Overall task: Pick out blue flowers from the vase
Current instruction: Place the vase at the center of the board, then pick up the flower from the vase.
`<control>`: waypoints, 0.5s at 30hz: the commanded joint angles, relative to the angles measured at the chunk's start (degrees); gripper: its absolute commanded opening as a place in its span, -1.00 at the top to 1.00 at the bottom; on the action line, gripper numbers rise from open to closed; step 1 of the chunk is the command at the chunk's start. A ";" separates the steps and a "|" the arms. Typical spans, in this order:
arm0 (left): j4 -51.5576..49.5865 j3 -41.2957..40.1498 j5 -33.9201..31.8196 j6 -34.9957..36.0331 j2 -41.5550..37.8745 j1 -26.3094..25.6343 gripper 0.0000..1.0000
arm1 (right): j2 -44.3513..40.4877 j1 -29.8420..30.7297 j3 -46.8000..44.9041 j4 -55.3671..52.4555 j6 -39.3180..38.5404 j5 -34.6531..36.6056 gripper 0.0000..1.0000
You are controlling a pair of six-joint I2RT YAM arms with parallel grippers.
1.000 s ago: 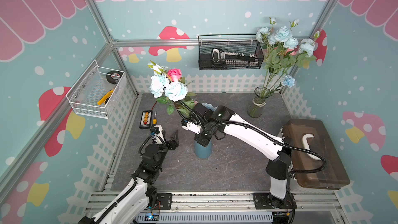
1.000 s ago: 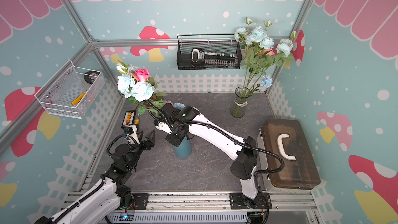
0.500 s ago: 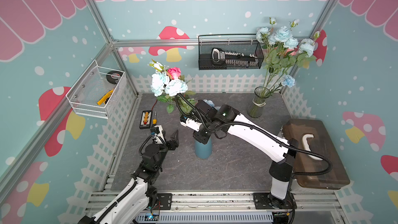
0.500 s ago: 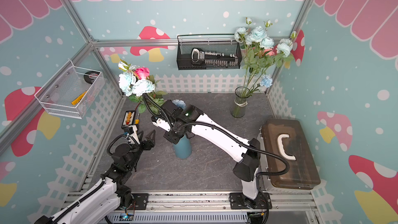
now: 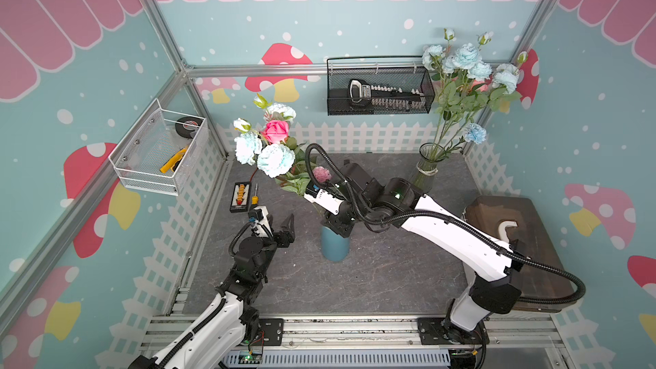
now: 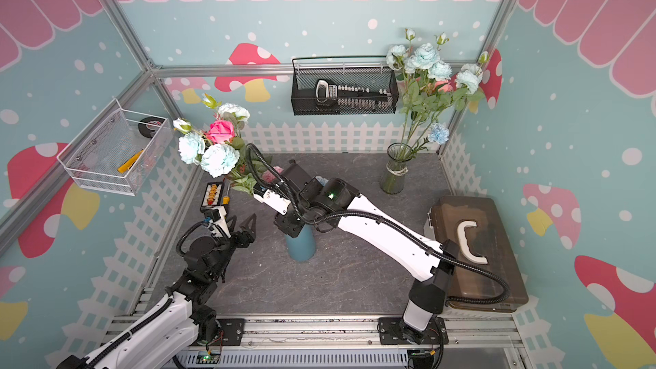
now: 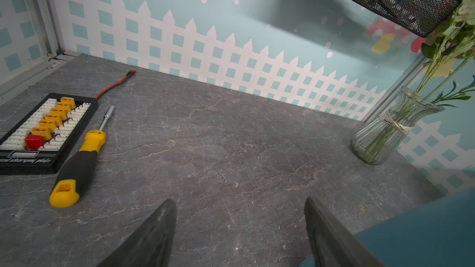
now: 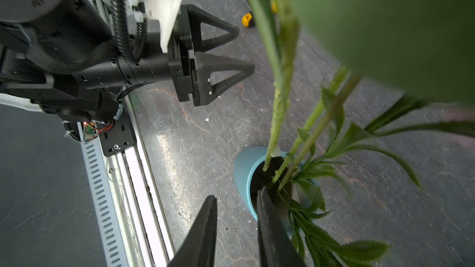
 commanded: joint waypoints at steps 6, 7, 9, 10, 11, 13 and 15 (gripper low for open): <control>-0.03 0.97 -0.41 -1.00 -0.41 -0.14 -0.58 | -11.91 0.67 -9.90 14.18 0.52 -2.56 0.47; -0.01 0.97 -0.41 -0.98 -0.38 -0.14 -0.58 | -13.57 0.67 -11.54 15.85 0.78 -2.52 0.47; -0.03 0.97 -0.33 -0.92 -0.41 -0.14 -0.57 | -16.50 0.63 -14.62 18.83 1.07 -2.42 0.47; 0.03 0.97 -0.34 -0.91 -0.43 -0.14 -0.57 | -18.02 0.65 -16.48 20.29 1.20 -2.37 0.47; 0.02 0.97 -0.34 -0.91 -0.43 -0.14 -0.57 | -19.16 0.70 -17.59 21.38 1.43 -2.19 0.47; 0.10 0.98 -0.33 -0.91 -0.43 -0.20 -0.57 | -21.56 0.68 -20.67 24.00 1.66 -1.91 0.47; 0.07 0.99 -0.02 -0.77 -0.53 -0.24 -0.57 | -23.42 0.66 -23.87 26.54 1.88 -1.90 0.47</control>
